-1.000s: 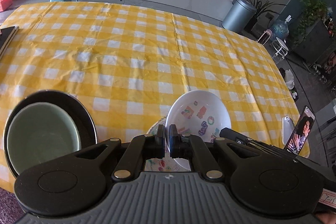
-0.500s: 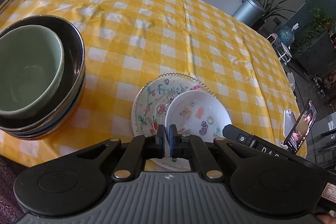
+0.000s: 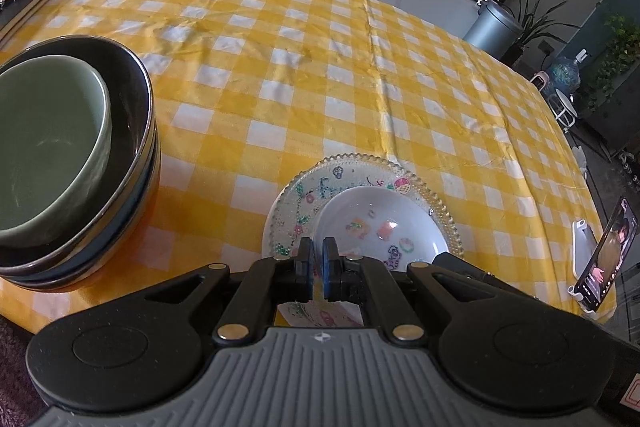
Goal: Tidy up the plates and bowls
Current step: 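Carry the sticker plate with both tools and lower it onto the glass plate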
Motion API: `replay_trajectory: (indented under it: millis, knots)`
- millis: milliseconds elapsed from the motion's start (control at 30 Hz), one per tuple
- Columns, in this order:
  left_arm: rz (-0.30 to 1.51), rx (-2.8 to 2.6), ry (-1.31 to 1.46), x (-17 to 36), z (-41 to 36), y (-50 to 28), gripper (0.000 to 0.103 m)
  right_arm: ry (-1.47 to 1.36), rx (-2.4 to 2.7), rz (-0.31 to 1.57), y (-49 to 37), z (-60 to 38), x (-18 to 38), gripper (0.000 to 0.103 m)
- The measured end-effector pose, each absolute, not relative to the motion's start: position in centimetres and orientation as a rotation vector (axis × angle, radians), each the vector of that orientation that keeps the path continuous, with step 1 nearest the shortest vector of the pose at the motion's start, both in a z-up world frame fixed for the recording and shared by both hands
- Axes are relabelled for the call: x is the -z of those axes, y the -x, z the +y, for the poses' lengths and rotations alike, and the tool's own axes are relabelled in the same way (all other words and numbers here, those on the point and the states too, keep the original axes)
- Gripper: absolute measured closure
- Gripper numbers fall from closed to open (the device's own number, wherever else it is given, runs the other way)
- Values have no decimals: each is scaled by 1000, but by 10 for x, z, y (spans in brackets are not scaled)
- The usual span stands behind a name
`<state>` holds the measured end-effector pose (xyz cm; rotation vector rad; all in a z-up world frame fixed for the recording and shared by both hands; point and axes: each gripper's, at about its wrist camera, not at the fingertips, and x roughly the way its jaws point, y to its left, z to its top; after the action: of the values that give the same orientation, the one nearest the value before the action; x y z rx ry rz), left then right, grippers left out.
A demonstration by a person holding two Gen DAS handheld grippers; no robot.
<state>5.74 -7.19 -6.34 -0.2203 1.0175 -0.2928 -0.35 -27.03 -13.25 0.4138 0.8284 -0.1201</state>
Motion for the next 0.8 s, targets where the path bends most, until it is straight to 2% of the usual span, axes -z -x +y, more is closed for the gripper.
replay_trajectory:
  millis: [633,700,800]
  knots:
    - [999,304,111,69,-81,-60,96,-365,130,840,-6,-262,143,99]
    - [992,305,111,68,-81,-59,88,-365,125,839,-6,-263,143,95]
    - [966,314,110,64,-80,-58,67,-359,119,840,-6,-261,142,89]
